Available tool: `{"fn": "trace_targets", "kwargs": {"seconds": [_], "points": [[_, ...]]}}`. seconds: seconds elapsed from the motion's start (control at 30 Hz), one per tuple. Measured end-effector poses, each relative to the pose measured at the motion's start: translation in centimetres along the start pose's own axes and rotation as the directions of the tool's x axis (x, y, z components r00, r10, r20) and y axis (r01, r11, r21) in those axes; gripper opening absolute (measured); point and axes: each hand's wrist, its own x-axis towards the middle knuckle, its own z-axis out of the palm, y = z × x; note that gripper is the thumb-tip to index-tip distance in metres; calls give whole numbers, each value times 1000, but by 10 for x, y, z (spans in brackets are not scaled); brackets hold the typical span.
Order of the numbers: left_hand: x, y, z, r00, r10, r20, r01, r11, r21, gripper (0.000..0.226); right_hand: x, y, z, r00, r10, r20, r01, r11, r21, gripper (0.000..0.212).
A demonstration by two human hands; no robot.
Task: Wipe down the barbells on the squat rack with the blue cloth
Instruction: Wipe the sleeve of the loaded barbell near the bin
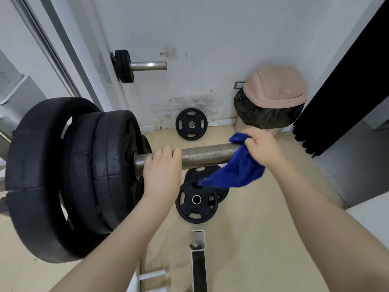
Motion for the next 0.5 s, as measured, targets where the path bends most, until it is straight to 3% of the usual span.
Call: {"fn": "trace_targets", "kwargs": {"seconds": [0.07, 0.13, 0.17, 0.2, 0.27, 0.3, 0.4, 0.5], "points": [[0, 0, 3, 1000, -1, -12, 1, 1000, -7, 38, 2, 1, -3, 981, 194, -2, -186, 947, 260, 32], [0, -1, 4, 1000, -4, -13, 4, 1000, -17, 39, -3, -3, 3, 912, 409, 8, -343, 753, 562, 28], [0, -1, 5, 1000, -4, -9, 4, 1000, -22, 39, -7, -3, 10, 867, 494, 66, -374, 557, 742, 26], [0, 0, 5, 1000, -5, -6, 5, 1000, -26, 40, -11, -3, 18, 814, 548, 190, -393, 280, 876, 24], [0, 1, 5, 1000, -9, 4, 9, 999, -32, 39, -24, -3, 39, 728, 563, 390, -349, -185, 919, 16], [0, 1, 5, 1000, -12, 11, 12, 1000, -29, 37, -31, -5, 49, 707, 562, 429, -303, -307, 902, 16], [0, -1, 4, 999, -18, 43, 19, 1000, -14, 31, -46, -30, 76, 706, 505, 497, -222, -508, 832, 24], [-4, -1, -5, 993, -16, 117, 20, 999, -27, 28, -52, -67, 92, 639, 490, 592, -357, -492, 794, 25]]}}
